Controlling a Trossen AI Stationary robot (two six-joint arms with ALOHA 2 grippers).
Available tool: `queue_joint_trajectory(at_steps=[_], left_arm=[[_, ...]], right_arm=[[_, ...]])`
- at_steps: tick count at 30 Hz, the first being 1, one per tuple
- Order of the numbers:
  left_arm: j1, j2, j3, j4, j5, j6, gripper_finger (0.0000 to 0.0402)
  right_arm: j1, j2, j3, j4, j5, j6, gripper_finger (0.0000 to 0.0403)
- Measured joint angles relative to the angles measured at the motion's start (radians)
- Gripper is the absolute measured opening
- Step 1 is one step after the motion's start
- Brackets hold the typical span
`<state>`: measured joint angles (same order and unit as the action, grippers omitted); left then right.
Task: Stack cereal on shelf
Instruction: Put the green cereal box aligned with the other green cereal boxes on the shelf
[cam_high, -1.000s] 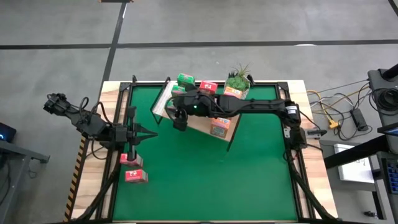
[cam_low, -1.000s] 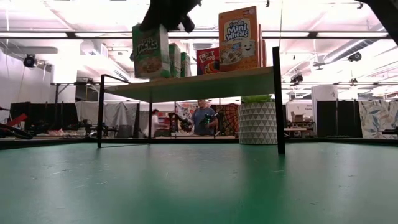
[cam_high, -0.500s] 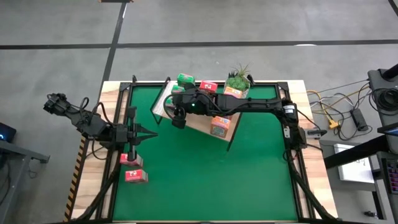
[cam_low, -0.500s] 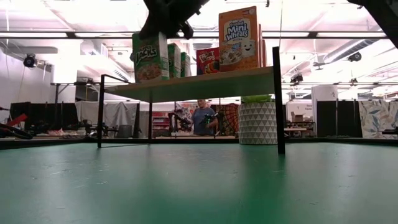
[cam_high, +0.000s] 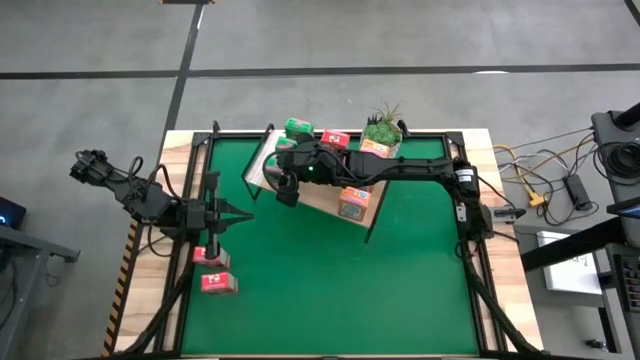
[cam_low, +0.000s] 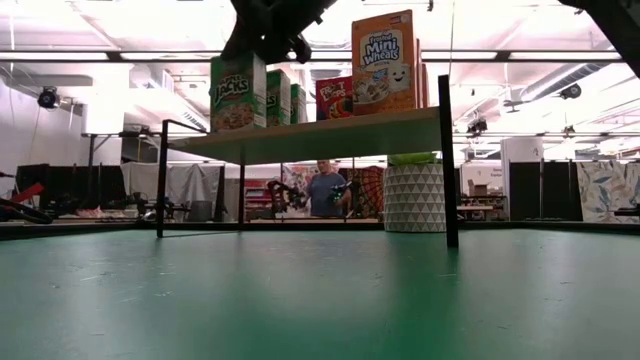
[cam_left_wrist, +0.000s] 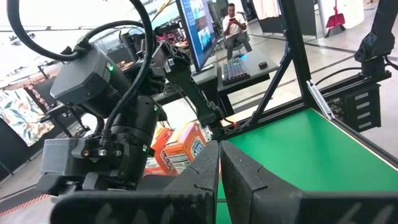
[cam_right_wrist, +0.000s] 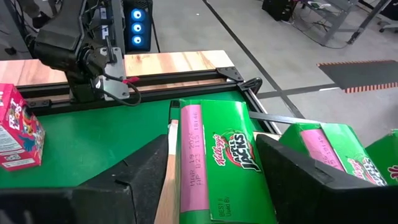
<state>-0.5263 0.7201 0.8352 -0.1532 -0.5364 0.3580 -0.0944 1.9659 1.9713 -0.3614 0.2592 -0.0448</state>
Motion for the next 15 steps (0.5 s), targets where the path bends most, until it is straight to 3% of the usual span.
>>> queue_joint_trajectory(at_steps=[3,10,15], left_arm=[[0.0,0.0,0.0,-0.002,-0.037,0.0,0.0],[0.006,0.001,0.0,-0.1,-0.344,-0.044,0.0],[0.058,-0.002,-0.036,-0.146,-0.363,-0.103,0.0]], right_arm=[[0.0,-0.001,0.004,-0.002,0.002,0.0,0.0235],[0.012,-0.028,0.078,-0.099,0.002,-0.008,0.0233],[0.02,-0.029,0.16,-0.254,0.002,-0.018,0.0222]])
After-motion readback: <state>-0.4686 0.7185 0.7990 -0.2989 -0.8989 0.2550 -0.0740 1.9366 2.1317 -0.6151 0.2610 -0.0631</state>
